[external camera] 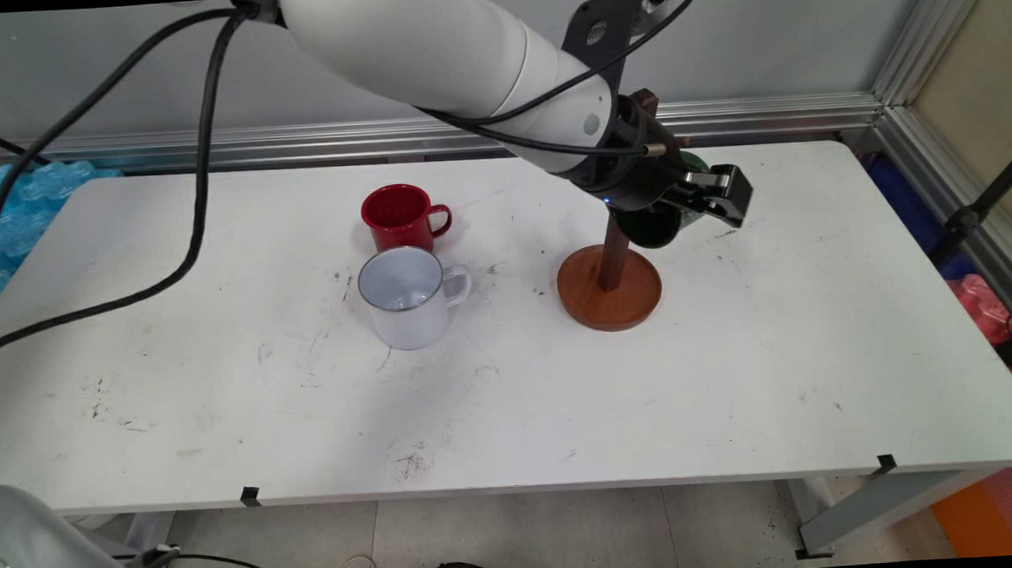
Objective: Pick up the green mug from the rack, then place the picked object on the table
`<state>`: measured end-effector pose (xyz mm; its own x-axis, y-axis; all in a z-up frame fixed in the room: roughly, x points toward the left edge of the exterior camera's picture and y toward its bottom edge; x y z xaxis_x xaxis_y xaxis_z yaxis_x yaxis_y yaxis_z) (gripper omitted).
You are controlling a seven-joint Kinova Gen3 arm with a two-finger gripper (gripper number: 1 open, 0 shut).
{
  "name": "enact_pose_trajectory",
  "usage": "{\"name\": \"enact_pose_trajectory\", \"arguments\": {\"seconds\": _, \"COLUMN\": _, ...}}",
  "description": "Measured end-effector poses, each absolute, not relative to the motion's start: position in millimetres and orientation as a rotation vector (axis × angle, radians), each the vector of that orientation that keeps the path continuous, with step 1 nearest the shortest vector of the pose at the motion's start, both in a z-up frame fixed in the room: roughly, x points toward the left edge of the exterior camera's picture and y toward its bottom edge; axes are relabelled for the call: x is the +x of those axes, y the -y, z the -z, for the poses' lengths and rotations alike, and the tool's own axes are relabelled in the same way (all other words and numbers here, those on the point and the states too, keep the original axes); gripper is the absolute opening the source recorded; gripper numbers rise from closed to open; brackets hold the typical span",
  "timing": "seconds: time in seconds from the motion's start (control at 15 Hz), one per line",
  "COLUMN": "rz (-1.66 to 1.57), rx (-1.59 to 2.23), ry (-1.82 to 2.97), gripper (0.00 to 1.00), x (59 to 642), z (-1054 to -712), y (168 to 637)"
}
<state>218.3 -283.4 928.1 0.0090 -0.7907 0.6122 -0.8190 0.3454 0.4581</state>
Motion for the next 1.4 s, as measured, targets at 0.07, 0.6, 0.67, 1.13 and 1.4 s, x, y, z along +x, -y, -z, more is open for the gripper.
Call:
{"name": "enact_pose_trajectory", "arguments": {"seconds": 0.07, "rz": -0.048, "rx": 1.431, "ry": 1.762, "gripper": 0.0, "x": 219.1, "z": -927.7, "y": 283.9}}
{"name": "enact_pose_trajectory", "arguments": {"seconds": 0.6, "rz": -0.09, "rx": 1.436, "ry": 1.756, "gripper": 0.0, "x": 228.2, "z": -923.2, "y": 288.4}}
{"name": "enact_pose_trajectory", "arguments": {"seconds": 0.67, "rz": -0.093, "rx": 1.437, "ry": 1.756, "gripper": 0.0, "x": 229.5, "z": -922.7, "y": 288.2}}
{"name": "enact_pose_trajectory", "arguments": {"seconds": 1.13, "rz": -0.105, "rx": 1.433, "ry": 1.764, "gripper": 0.0, "x": 236.2, "z": -921.4, "y": 286.6}}
{"name": "enact_pose_trajectory", "arguments": {"seconds": 1.4, "rz": -0.109, "rx": 1.417, "ry": 1.766, "gripper": 0.0, "x": 240.5, "z": -924.9, "y": 284.3}}
